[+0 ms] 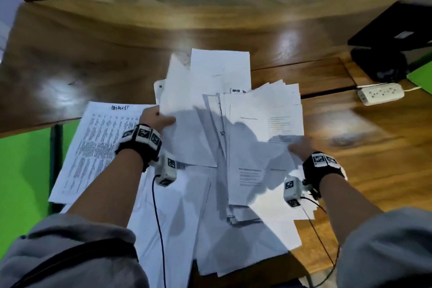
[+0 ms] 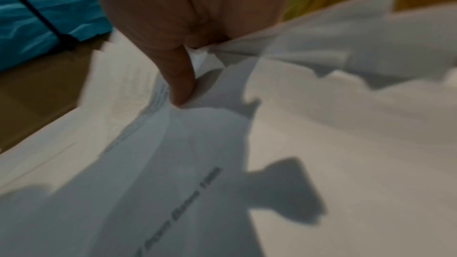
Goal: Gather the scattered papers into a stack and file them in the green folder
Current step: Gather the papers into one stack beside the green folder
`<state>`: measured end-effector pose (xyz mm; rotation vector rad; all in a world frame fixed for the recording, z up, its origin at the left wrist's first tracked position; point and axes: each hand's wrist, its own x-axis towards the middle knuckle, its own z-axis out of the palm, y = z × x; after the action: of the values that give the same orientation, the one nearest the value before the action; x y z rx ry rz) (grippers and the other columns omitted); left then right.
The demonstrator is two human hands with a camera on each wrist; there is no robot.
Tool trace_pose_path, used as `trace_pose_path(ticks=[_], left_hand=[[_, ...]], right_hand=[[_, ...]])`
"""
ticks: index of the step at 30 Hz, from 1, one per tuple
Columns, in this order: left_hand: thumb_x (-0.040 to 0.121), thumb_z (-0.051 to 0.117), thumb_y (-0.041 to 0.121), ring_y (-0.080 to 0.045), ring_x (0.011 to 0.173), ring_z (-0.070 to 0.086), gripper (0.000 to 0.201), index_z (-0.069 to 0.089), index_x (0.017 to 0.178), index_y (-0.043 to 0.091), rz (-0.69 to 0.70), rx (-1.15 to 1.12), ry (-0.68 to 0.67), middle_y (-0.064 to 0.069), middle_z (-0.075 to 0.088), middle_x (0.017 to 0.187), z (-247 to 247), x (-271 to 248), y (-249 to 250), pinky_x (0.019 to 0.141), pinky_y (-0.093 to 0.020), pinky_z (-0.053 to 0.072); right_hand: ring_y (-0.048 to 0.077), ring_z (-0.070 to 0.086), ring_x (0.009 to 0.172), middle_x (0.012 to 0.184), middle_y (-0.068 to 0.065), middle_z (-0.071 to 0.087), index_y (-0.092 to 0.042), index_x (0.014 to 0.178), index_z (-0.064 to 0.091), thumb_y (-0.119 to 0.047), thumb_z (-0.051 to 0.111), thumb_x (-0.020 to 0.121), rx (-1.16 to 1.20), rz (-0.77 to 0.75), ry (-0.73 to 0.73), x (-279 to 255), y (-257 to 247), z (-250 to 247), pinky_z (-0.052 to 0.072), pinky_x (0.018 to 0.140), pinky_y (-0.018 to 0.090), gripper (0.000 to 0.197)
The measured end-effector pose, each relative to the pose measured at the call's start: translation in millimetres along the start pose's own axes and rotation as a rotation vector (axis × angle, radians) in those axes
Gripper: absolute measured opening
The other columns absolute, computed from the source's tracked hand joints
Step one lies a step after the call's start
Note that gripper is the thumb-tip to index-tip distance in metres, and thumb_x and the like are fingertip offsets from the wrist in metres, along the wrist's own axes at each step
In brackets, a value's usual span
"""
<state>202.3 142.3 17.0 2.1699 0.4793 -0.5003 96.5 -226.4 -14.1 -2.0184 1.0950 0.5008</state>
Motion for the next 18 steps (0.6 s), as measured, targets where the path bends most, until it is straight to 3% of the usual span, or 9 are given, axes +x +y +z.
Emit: trace_pose_path(ticks=[2, 5, 8, 11, 14, 16, 18], left_hand=[[0.075, 0.07, 0.01, -0.025, 0.092, 0.061, 0.035, 0.066, 0.108, 0.0, 0.099, -0.003, 0.023, -0.018, 0.067, 0.102, 1.7, 13.4, 19.9, 0.079, -0.034, 0.048], [0.079, 0.065, 0.008, -0.02, 0.083, 0.056, 0.022, 0.066, 0.101, 0.011, 0.074, -0.022, 0.051, -0.009, 0.06, 0.09, 12.2, 40.4, 40.2, 0.074, -0.029, 0.045], [0.076, 0.064, 0.002, -0.014, 0.067, 0.056, 0.012, 0.057, 0.083, 0.009, 0.068, -0.069, 0.066, -0.012, 0.054, 0.076, 33.8, 59.7, 58.2, 0.064, -0.031, 0.043], [0.079, 0.069, 0.018, -0.03, 0.095, 0.062, 0.023, 0.062, 0.099, 0.011, 0.008, 0.071, 0.033, -0.013, 0.066, 0.107, 59.8, 70.9, 76.3, 0.075, -0.032, 0.046], [0.081, 0.066, 0.022, -0.036, 0.126, 0.045, 0.051, 0.047, 0.124, 0.003, -0.006, 0.22, 0.101, -0.017, 0.045, 0.137, 81.9, 69.7, 91.3, 0.097, -0.04, 0.043], [0.082, 0.064, 0.018, -0.037, 0.132, 0.036, 0.061, 0.035, 0.134, 0.004, -0.099, 0.155, 0.131, -0.019, 0.032, 0.144, 89.6, 66.4, 100.1, 0.104, -0.042, 0.039], [0.082, 0.064, 0.018, -0.036, 0.127, 0.043, 0.055, 0.04, 0.129, 0.003, -0.141, 0.059, 0.136, -0.02, 0.04, 0.137, 94.5, 70.5, 100.6, 0.101, -0.043, 0.044]], right_hand=[[0.034, 0.058, 0.098, 0.097, 0.018, 0.06, -0.012, 0.112, 0.055, -0.006, 0.06, 0.086, 0.063, -0.007, 0.06, 6.8, -0.1, -5.7, 0.048, 0.092, 0.042, 0.027], [0.029, 0.057, 0.086, 0.095, 0.017, 0.06, -0.006, 0.105, 0.063, -0.006, 0.061, 0.086, 0.064, -0.021, 0.092, 15.5, 0.2, -11.8, 0.047, 0.081, 0.037, 0.019], [0.031, 0.062, 0.083, 0.091, 0.019, 0.065, -0.008, 0.084, 0.064, -0.008, 0.063, 0.085, 0.086, -0.002, 0.063, 23.4, 1.8, -14.5, 0.051, 0.081, 0.037, 0.001], [0.035, 0.069, 0.086, 0.087, 0.018, 0.071, -0.012, 0.077, 0.07, -0.006, 0.065, 0.08, 0.124, 0.028, 0.021, 39.0, 8.7, -15.3, 0.054, 0.088, 0.052, 0.008], [0.034, 0.07, 0.085, 0.086, 0.016, 0.073, -0.011, 0.083, 0.072, -0.006, 0.064, 0.076, 0.18, 0.054, 0.017, 43.0, 11.7, -15.6, 0.055, 0.086, 0.053, 0.012], [0.034, 0.07, 0.085, 0.085, 0.014, 0.074, -0.009, 0.09, 0.071, -0.005, 0.064, 0.074, 0.213, 0.06, -0.003, 43.5, 13.7, -14.5, 0.055, 0.085, 0.053, 0.018], [0.033, 0.07, 0.085, 0.087, 0.012, 0.074, -0.008, 0.093, 0.071, -0.004, 0.064, 0.073, 0.228, 0.05, -0.003, 39.3, 11.2, -14.0, 0.055, 0.086, 0.052, 0.022]])
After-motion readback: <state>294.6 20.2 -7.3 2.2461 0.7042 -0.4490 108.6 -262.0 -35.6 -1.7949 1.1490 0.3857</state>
